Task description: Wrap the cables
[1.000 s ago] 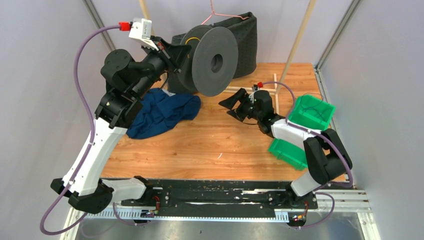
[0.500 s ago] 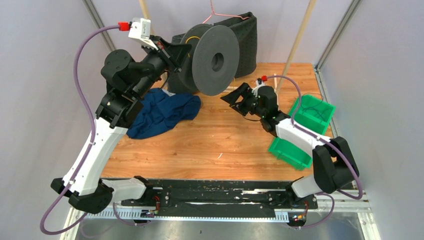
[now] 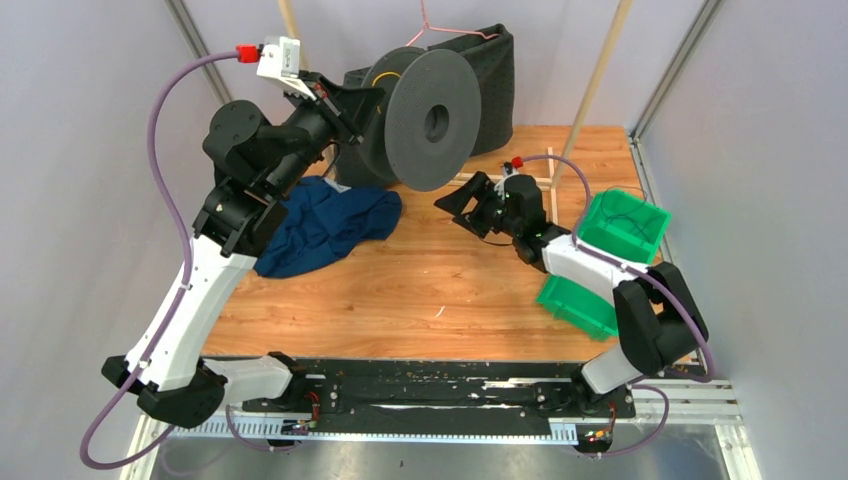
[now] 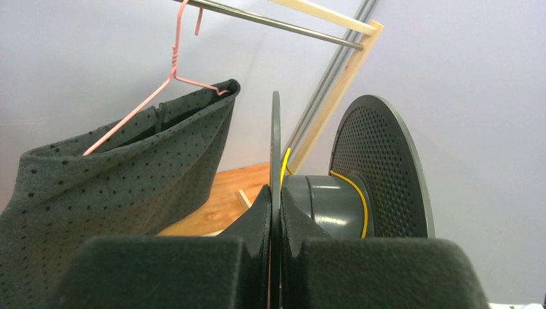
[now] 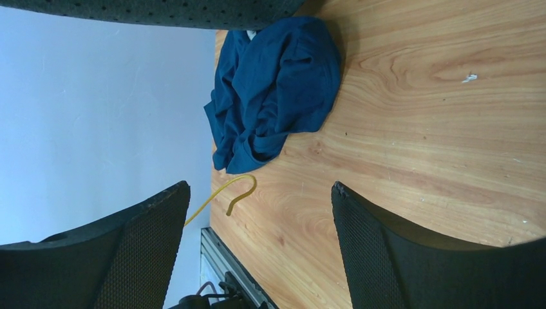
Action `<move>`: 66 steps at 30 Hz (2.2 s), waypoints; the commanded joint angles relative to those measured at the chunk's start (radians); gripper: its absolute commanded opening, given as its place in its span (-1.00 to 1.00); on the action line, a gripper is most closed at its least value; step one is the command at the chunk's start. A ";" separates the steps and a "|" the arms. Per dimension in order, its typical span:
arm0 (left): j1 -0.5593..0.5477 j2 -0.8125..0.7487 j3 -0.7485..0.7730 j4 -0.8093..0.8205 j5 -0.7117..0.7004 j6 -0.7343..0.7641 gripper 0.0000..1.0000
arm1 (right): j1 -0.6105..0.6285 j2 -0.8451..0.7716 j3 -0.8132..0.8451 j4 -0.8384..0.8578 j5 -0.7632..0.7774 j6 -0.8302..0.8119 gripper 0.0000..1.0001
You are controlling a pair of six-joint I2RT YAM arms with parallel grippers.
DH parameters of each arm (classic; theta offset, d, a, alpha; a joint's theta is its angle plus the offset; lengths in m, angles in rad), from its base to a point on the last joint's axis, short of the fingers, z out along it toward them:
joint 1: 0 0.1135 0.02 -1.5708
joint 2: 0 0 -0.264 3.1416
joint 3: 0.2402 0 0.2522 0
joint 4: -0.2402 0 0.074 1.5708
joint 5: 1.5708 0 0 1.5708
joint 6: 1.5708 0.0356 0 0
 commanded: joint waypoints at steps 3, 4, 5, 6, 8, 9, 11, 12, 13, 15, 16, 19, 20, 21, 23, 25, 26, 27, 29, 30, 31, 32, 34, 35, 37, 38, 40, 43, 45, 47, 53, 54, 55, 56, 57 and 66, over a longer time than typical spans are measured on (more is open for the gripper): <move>-0.014 -0.031 -0.002 0.106 -0.008 -0.019 -1.00 | 0.026 0.027 0.044 0.010 0.015 -0.003 0.65; -0.014 -0.031 -0.002 0.106 -0.006 -0.019 -1.00 | 0.029 0.029 0.048 0.006 0.015 -0.003 0.64; -0.014 -0.030 -0.003 0.106 -0.005 -0.019 -1.00 | 0.029 0.031 0.049 0.004 0.018 -0.002 0.64; -0.014 -0.029 -0.003 0.107 -0.005 -0.020 -1.00 | 0.030 0.033 0.051 0.005 0.020 -0.001 0.63; -0.015 -0.029 -0.002 0.109 -0.002 -0.022 -1.00 | 0.032 0.036 0.051 0.007 0.028 -0.001 0.62; -0.017 -0.029 -0.003 0.111 -0.001 -0.022 -1.00 | 0.031 0.038 0.051 0.007 0.030 0.000 0.61; -0.018 -0.030 -0.002 0.111 -0.001 -0.021 -1.00 | 0.032 0.044 0.055 0.008 0.030 0.001 0.55; -0.018 -0.031 -0.002 0.111 -0.003 -0.021 -1.00 | 0.033 0.046 0.057 0.009 0.027 0.001 0.50; -0.018 -0.030 -0.002 0.112 -0.002 -0.022 -1.00 | 0.033 0.047 0.057 0.010 0.025 0.002 0.42; -0.020 -0.031 -0.002 0.111 -0.001 -0.021 -1.00 | 0.033 0.050 0.054 0.017 0.021 0.005 0.10; -0.020 -0.031 -0.002 0.111 -0.004 -0.020 -1.00 | 0.034 0.049 0.051 0.021 0.020 0.006 -0.15; -0.020 -0.036 -0.007 0.111 -0.016 -0.019 -1.00 | 0.034 0.048 0.045 0.020 0.014 0.012 -0.84; -0.020 -0.038 -0.010 0.109 -0.031 -0.020 -1.00 | 0.033 0.046 0.045 0.011 0.014 0.012 -0.96; -0.020 -0.041 -0.013 0.107 -0.047 -0.028 -1.00 | 0.034 0.042 0.045 -0.005 0.014 0.008 -0.98; -0.020 -0.044 -0.009 0.078 -0.133 -0.042 -1.00 | 0.033 0.028 0.049 -0.063 0.017 -0.019 -0.98; -0.020 -0.047 -0.006 0.045 -0.222 -0.047 -1.00 | 0.036 0.004 0.056 -0.165 0.036 -0.079 -0.98; -0.021 -0.051 -0.013 0.036 -0.265 -0.048 -1.00 | 0.038 -0.011 0.055 -0.212 0.045 -0.102 -0.98; -0.021 -0.055 -0.025 0.029 -0.307 -0.054 -1.00 | 0.040 -0.026 0.049 -0.245 0.059 -0.125 -0.98; -0.020 -0.065 -0.065 0.036 -0.373 -0.065 -1.00 | 0.047 -0.057 0.038 -0.295 0.075 -0.170 -0.98; -0.021 -0.068 -0.085 0.043 -0.401 -0.069 -1.00 | 0.052 -0.073 0.037 -0.331 0.087 -0.191 -0.98; -0.021 -0.067 -0.099 0.048 -0.426 -0.067 -1.00 | 0.057 -0.092 0.037 -0.364 0.097 -0.212 -0.98; -0.022 -0.063 -0.107 0.043 -0.452 -0.063 -1.00 | 0.063 -0.111 0.039 -0.388 0.109 -0.238 -0.98; -0.024 -0.043 -0.111 0.014 -0.483 -0.050 -1.00 | 0.074 -0.162 0.055 -0.468 0.125 -0.289 -0.98; -0.030 -0.033 -0.111 -0.002 -0.502 -0.040 -1.00 | 0.081 -0.182 0.070 -0.499 0.128 -0.321 -0.98; -0.044 -0.014 -0.122 -0.025 -0.560 -0.019 -1.00 | 0.106 -0.217 0.118 -0.573 0.126 -0.389 -0.98; -0.050 -0.006 -0.132 -0.032 -0.591 -0.016 -1.00 | 0.127 -0.228 0.147 -0.602 0.132 -0.437 -0.98; -0.059 -0.002 -0.168 -0.024 -0.665 -0.042 -1.00 | 0.190 -0.232 0.234 -0.687 0.159 -0.535 -0.98; -0.072 0.005 -0.206 -0.015 -0.776 -0.068 -1.00 | 0.285 -0.208 0.359 -0.797 0.172 -0.656 -0.98; -0.091 0.036 -0.202 -0.027 -0.872 -0.030 -1.00 | 0.337 -0.208 0.421 -0.821 0.139 -0.724 -0.98; -0.108 0.066 -0.197 -0.036 -0.915 0.022 -1.00 | 0.371 -0.228 0.469 -0.817 0.106 -0.763 -0.98; -0.133 0.130 -0.208 -0.081 -0.921 0.084 -1.00 | 0.370 -0.222 0.716 -0.830 0.063 -0.804 -0.98; -0.138 0.134 -0.213 -0.082 -0.912 0.090 -1.00 | 0.361 -0.194 0.782 -0.857 0.060 -0.808 -0.98; -0.141 0.136 -0.221 -0.080 -0.891 0.099 -1.00 | 0.349 -0.172 0.839 -0.869 0.047 -0.803 -0.98; -0.143 0.139 -0.227 -0.078 -0.865 0.106 -1.00 | 0.337 -0.152 0.881 -0.870 0.041 -0.796 -0.98; -0.144 0.142 -0.228 -0.081 -0.824 0.118 -1.00 | 0.322 -0.135 0.918 -0.867 0.036 -0.786 -0.98; -0.183 0.161 -0.225 -0.213 -0.562 0.215 -1.00 | 0.086 0.010 1.065 -0.813 -0.133 -0.621 -0.98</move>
